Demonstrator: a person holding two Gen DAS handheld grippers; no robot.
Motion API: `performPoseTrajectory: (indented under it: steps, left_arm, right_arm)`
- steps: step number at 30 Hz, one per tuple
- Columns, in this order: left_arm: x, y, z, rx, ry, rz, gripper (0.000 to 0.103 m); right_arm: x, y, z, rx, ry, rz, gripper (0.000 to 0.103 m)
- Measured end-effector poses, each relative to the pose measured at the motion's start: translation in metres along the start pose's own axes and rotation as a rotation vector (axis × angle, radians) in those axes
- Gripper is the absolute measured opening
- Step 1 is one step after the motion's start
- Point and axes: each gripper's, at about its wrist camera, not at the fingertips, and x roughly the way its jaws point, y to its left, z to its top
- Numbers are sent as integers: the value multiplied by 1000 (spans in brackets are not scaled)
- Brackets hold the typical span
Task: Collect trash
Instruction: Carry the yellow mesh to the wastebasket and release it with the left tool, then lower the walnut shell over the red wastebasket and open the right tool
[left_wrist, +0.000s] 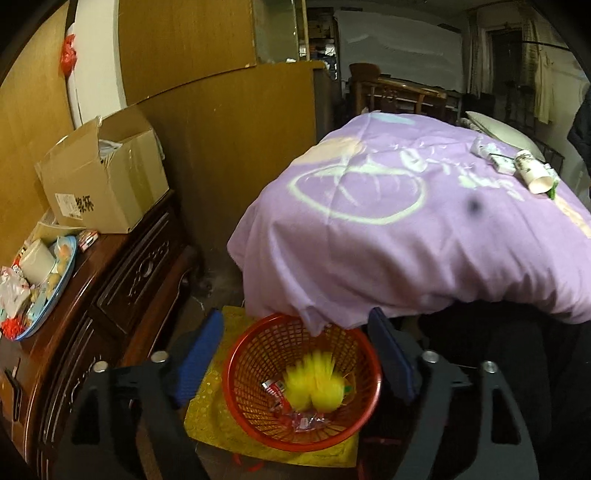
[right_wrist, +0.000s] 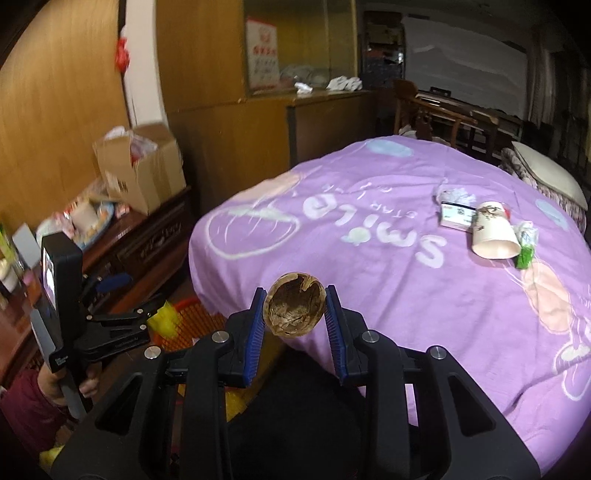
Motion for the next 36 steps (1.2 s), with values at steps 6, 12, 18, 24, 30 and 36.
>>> performPoseTrajectory:
  steps: [6,12,18,24,30,36]
  left_arm:
    - [7,15,-5,-39,10,29,90]
    - [9,38,-8,-93,21,83,95]
    - [17,63,-13,-138,44,133,96]
    - [28,89,-22,-184,95,179,96]
    - [30,114,-24,-246,129,208,96]
    - [21,109,-14,-231,110,228,96]
  right_arm:
    - [14,19,-5,-61,37,-13,33]
    - [35,37,-5,-114,82,3,33]
    - [66,67,-3,-176,142,70,33]
    - [101,107,1,-231,207,187,33]
    - [123,126,12,-205,233,312,44]
    - [118,114,18,-160,199,314,45]
